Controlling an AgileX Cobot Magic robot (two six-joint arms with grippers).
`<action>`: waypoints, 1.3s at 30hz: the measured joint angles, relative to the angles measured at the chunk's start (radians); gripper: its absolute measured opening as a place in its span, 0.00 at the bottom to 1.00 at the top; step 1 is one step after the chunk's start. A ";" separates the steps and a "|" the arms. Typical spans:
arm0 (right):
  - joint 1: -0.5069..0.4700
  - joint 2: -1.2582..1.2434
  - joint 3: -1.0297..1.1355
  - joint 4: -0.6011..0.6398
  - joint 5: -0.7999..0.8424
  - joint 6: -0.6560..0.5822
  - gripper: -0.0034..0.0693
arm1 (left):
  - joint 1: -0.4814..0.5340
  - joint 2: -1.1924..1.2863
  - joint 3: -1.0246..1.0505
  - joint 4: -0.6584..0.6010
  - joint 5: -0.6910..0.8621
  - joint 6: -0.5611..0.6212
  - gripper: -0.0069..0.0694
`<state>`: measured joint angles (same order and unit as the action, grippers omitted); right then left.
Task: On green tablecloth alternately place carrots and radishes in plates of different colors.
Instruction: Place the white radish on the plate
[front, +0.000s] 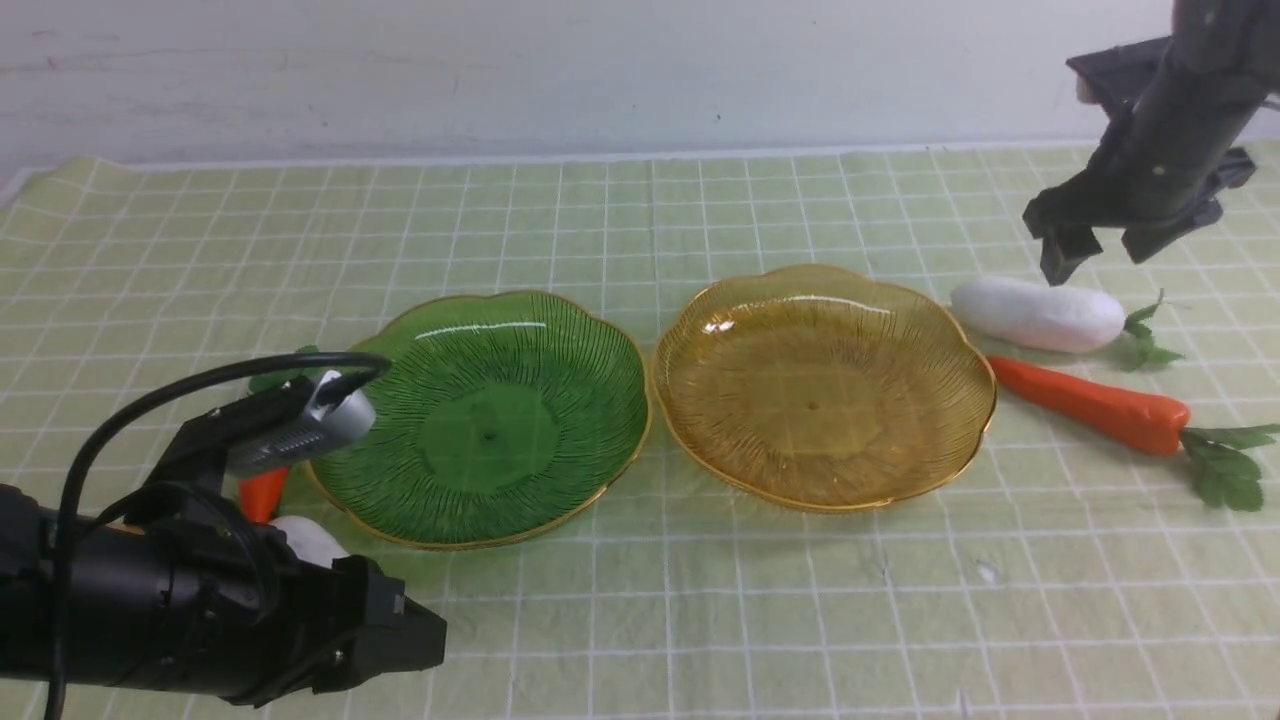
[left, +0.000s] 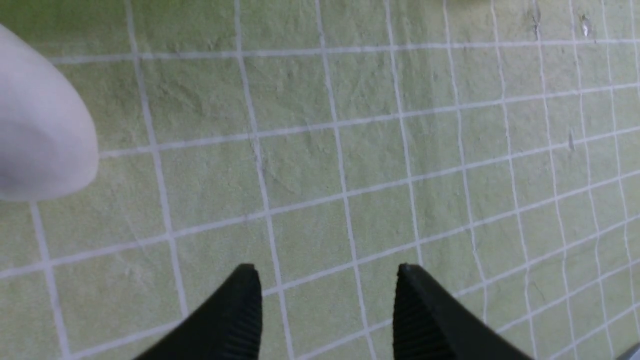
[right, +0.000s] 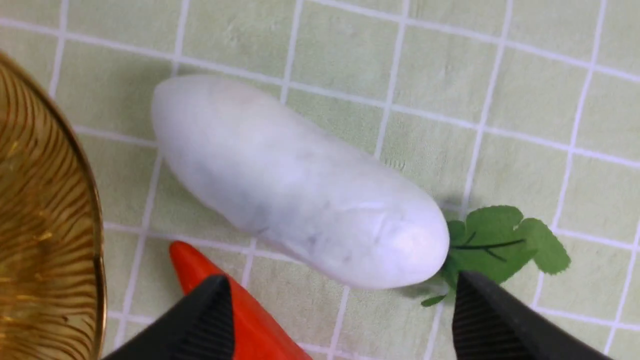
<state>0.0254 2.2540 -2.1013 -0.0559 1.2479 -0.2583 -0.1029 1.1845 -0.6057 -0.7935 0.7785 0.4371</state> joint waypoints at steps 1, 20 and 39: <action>0.003 0.005 0.001 -0.007 -0.001 -0.041 0.78 | 0.000 0.000 0.000 0.000 0.000 0.000 0.53; 0.014 0.132 0.005 -0.112 -0.143 -0.324 0.78 | 0.000 0.000 0.000 0.000 -0.001 0.000 0.53; 0.019 0.158 -0.161 -0.092 -0.193 1.134 0.78 | 0.000 0.000 0.000 0.000 -0.003 0.000 0.53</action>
<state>0.0440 2.4116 -2.2618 -0.1477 1.0544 0.8755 -0.1029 1.1845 -0.6057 -0.7935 0.7758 0.4371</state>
